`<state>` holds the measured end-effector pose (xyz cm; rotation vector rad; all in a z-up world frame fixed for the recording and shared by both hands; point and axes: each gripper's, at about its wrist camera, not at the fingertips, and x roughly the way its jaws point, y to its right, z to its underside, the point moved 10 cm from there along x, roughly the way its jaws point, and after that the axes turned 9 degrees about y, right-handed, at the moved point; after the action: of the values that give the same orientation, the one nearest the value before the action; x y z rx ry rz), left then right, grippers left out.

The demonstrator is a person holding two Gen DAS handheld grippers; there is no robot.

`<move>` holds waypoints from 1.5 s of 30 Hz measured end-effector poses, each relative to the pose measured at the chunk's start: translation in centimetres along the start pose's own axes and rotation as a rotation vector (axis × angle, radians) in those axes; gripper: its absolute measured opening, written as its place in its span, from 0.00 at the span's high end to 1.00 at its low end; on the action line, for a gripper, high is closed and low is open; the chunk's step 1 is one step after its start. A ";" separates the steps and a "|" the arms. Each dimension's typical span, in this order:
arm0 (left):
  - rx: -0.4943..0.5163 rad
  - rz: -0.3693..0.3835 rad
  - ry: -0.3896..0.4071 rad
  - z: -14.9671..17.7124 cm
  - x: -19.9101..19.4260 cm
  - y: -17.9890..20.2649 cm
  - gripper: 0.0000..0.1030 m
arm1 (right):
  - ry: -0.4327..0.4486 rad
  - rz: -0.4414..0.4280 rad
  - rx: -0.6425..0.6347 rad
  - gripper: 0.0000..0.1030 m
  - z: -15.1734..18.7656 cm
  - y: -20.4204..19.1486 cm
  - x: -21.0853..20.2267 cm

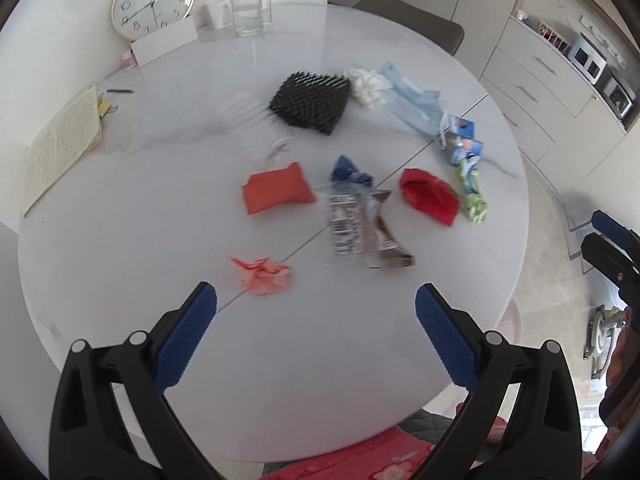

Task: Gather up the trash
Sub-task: 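Grasp the pink paper with left tool while right tool grasps the plastic snack bag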

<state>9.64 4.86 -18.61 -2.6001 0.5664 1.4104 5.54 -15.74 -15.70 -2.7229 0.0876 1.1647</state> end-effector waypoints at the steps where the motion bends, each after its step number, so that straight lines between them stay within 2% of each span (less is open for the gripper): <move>1: -0.003 0.002 -0.009 0.1 0.5 -0.6 0.08 | -0.010 -0.004 0.000 0.02 0.2 -0.9 0.6; 7: -0.017 0.036 -0.061 1.1 3.8 -3.8 0.08 | -0.092 -0.018 0.001 0.02 2.2 -5.2 4.6; 15: 0.028 0.100 -0.127 2.4 8.5 -4.9 0.08 | -0.149 0.005 0.029 0.02 3.7 -7.6 8.1; 19: 0.058 0.104 -0.159 2.9 10.8 -4.7 0.11 | -0.166 0.016 0.036 0.02 4.1 -8.1 8.9; 21: 0.070 0.107 -0.167 3.0 11.6 -4.3 0.20 | -0.176 0.025 0.034 0.02 4.2 -8.2 9.1; 24: 0.097 0.098 -0.173 3.1 12.4 -4.0 0.25 | -0.184 0.042 0.036 0.02 4.2 -8.0 9.3; 27: 0.132 0.104 -0.185 3.5 12.8 -3.5 0.38 | -0.191 0.056 0.044 0.02 4.1 -7.7 9.5; 32: 0.163 0.113 -0.156 3.2 12.8 -3.0 0.54 | -0.213 0.061 0.040 0.02 4.2 -7.6 10.4; 37: 0.142 0.144 -0.155 3.2 12.6 -3.2 0.58 | -0.249 0.040 0.027 0.02 4.4 -8.7 12.6; 45: 0.134 0.128 -0.088 1.5 10.1 -4.3 0.58 | -0.288 0.060 0.034 0.02 4.1 -9.7 17.5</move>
<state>15.10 6.64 -28.14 -2.4239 0.7980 1.4608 15.90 -5.14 -29.79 -2.5081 0.1499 1.5430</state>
